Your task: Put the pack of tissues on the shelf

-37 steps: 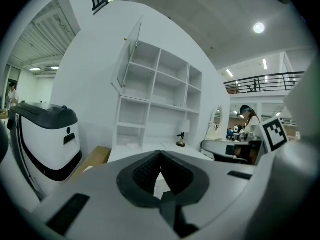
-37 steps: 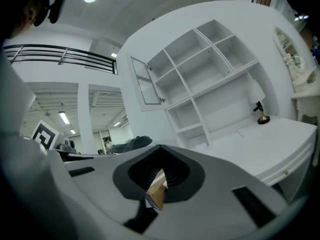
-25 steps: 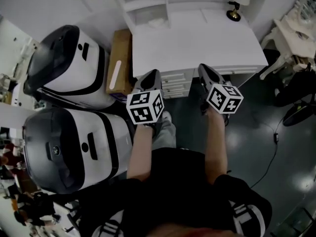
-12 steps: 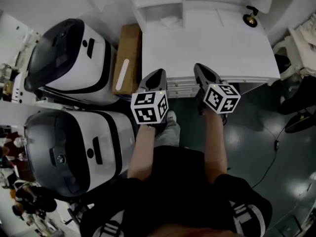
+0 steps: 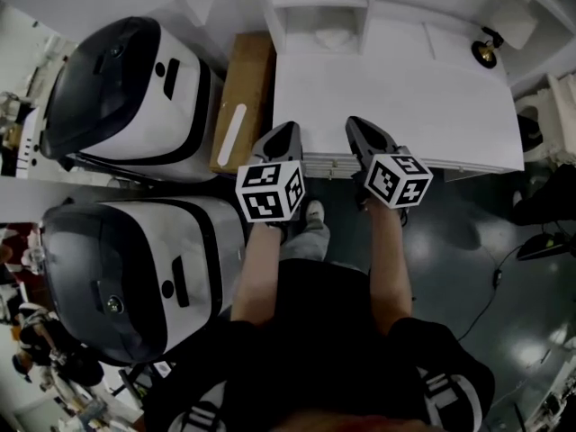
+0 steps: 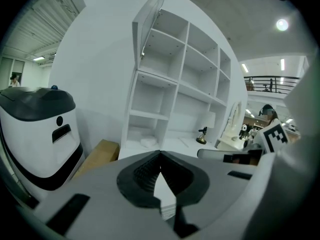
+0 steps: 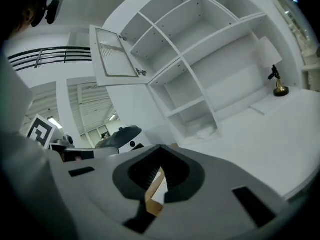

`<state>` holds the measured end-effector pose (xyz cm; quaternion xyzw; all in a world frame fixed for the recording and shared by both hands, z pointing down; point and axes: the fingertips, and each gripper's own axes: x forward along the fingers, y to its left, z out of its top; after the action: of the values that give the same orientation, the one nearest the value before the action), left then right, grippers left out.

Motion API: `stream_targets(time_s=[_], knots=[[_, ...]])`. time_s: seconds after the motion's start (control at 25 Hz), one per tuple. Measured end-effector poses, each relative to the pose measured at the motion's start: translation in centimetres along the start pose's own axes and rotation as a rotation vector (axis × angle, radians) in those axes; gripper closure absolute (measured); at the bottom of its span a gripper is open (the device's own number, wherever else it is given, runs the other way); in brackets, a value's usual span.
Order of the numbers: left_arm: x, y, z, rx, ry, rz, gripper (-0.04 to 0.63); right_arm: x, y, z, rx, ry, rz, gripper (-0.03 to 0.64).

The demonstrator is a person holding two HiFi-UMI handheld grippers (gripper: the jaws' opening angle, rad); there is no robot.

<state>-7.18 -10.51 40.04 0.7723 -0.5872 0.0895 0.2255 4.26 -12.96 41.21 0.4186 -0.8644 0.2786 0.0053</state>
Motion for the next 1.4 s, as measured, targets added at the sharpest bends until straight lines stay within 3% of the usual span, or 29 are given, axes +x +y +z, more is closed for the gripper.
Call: stream_targets(time_s=[0.44, 0.84, 1.0, 1.16, 1.4], knots=[[8.5, 2.2, 1.5, -0.009, 0.059, -0.071, 0.584, 6.0, -4.5, 1.2, 0.028, 0.030, -0.070, 0.598], [14.0, 3.1, 0.3, -0.057, 0.128, -0.090, 0.584, 8.5, -7.4, 0.5, 0.018, 0.107, -0.103, 0.598], [15.5, 3.8, -1.5, -0.081, 0.176, -0.058, 0.584, 10.2, -8.3, -0.8, 0.007, 0.157, -0.084, 0.597], [17.6, 4.3, -0.9, -0.078, 0.188, -0.039, 0.584, 12.7, -9.2, 0.4, -0.044, 0.155, -0.078, 0.597], [20.3, 5.0, -0.9, -0.102, 0.197, -0.007, 0.584, 15.5, -10.9, 3.0, -0.235, 0.144, -0.105, 0.597]])
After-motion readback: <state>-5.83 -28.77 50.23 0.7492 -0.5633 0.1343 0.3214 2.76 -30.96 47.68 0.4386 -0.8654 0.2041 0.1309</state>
